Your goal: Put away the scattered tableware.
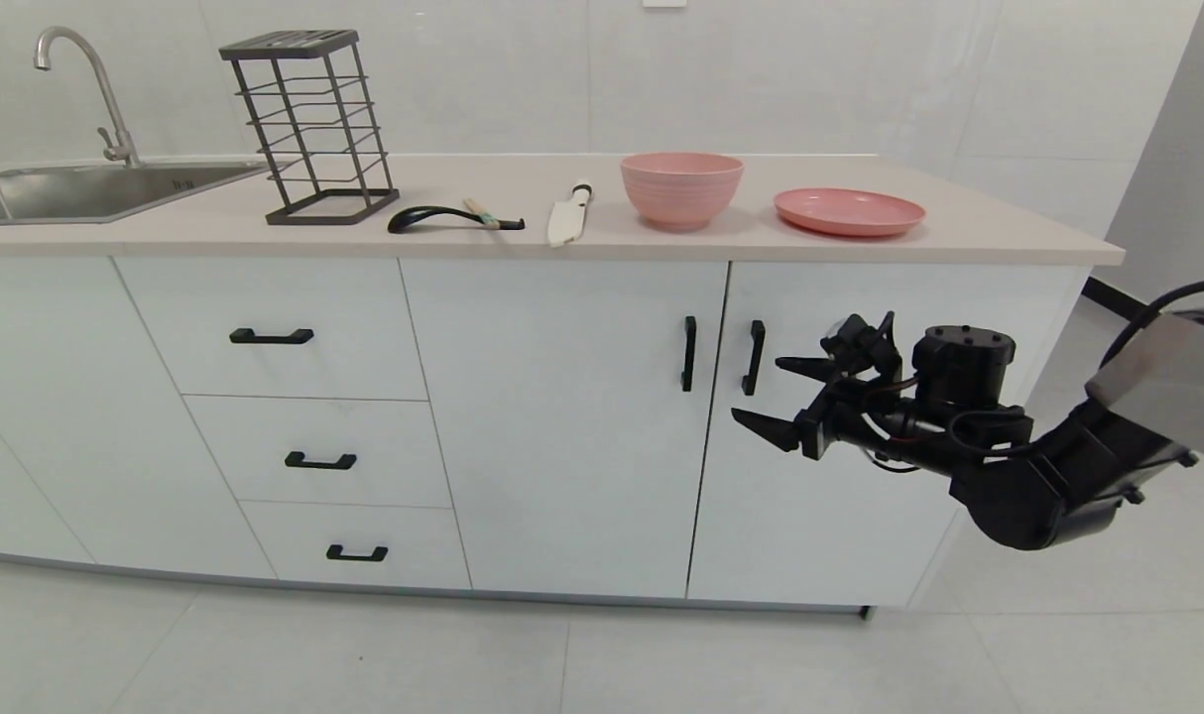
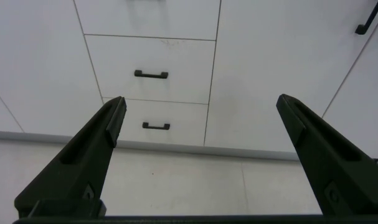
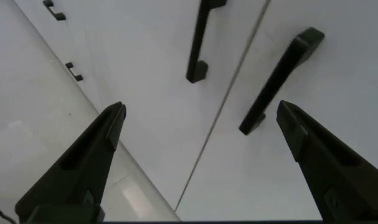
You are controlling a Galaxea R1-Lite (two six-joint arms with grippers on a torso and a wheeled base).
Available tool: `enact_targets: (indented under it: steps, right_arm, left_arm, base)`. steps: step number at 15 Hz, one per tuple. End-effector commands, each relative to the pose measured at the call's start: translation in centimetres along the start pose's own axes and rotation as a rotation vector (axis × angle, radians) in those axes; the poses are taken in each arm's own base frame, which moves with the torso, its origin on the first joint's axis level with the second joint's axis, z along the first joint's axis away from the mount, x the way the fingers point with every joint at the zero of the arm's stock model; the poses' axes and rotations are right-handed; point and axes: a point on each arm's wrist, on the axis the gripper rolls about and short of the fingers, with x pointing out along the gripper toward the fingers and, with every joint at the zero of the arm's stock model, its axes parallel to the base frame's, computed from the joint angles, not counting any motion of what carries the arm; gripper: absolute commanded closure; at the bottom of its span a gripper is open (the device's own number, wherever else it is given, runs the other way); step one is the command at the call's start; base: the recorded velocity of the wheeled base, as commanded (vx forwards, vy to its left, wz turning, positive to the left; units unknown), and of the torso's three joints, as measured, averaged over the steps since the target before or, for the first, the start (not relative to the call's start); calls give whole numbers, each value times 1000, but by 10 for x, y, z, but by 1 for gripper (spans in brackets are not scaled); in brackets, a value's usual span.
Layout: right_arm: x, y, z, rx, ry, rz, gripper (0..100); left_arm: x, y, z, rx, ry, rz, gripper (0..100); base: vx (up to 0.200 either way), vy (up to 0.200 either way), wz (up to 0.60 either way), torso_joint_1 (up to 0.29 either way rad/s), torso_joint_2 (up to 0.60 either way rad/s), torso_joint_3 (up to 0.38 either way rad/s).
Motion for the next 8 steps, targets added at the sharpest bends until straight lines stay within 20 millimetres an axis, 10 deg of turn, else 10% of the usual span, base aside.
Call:
enact_targets:
  steps: [1,8]
  right_arm:
    - [16,-6,-13,4,6,5,0]
    - [22,-10,-3,-21,-32,3,0]
  left_arm:
    - [0,0,0,6,3,-1,0]
    - [0,0,0,4,3,-1,0]
  base:
    - [0,0,0,0,0,0]
    - [0,0,0,0,0,0]
